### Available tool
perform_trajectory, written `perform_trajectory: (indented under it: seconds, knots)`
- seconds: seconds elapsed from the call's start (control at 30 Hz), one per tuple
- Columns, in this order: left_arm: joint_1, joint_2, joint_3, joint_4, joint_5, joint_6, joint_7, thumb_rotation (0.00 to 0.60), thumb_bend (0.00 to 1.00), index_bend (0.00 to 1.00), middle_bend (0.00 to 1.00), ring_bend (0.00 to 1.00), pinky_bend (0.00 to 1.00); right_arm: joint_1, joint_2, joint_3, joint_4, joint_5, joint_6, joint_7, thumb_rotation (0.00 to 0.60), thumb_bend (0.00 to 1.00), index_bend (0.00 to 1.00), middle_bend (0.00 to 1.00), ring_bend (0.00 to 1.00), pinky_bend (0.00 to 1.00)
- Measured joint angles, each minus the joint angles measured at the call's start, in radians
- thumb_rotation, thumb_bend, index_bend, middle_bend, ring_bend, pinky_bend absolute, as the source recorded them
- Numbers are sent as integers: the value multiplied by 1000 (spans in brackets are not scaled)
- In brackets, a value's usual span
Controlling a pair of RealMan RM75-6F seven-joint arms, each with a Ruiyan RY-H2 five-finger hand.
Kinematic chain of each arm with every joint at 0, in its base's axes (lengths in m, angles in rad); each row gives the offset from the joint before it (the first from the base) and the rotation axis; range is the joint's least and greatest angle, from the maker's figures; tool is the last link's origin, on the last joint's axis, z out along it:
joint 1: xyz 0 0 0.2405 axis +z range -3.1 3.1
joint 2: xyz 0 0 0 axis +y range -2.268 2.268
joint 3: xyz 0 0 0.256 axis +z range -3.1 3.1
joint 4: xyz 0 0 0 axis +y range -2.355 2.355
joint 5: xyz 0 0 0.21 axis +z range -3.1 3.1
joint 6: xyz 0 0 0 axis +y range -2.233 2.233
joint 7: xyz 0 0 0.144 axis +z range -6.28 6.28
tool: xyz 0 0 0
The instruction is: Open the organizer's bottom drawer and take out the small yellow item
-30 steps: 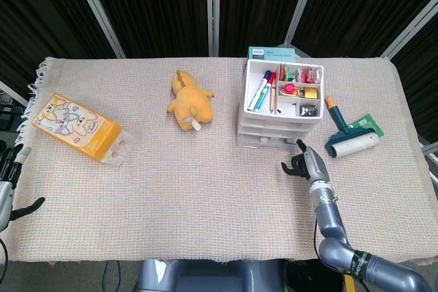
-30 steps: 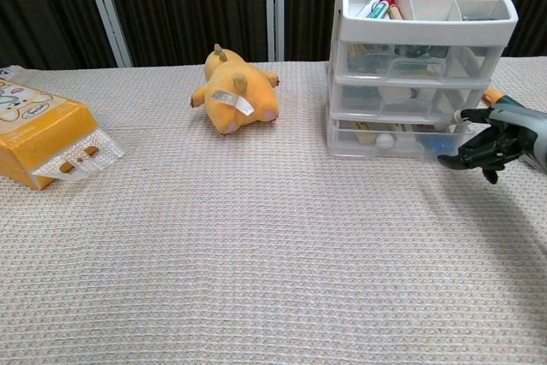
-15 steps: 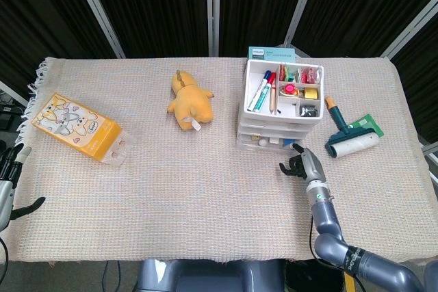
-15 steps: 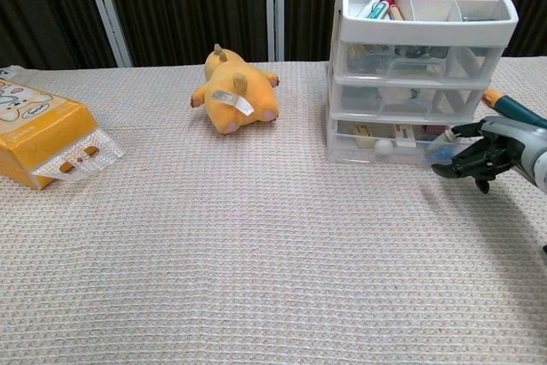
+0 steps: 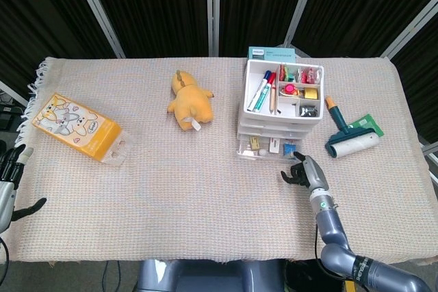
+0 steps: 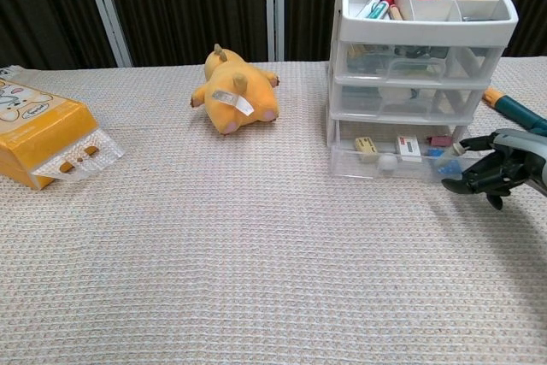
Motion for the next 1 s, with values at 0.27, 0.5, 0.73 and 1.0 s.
perform_trajectory:
  seconds: [0.27,0.5,0.73,1.0]
  knots:
    - [4,1,3,-4,8,8,2,600,19,0,0,0,0,-47,54,-43,-75,-59,1,40,600,291,432,883,906,736]
    - [6,1,4,-6,11,12,4,600,19,0,0,0,0,-68,80,-69,-120,-100,9,52,600,290,431,883,906,736]
    - [7,1,4,-6,13,13,3,600,19,0,0,0,0,-82,89,-86,-131,-120,14,66,600,289,380,882,906,736]
    - [8,2,4,-7,11,13,4,600,19,0,0,0,0,-94,98,-96,-144,-158,14,100,600,256,160,883,906,736]
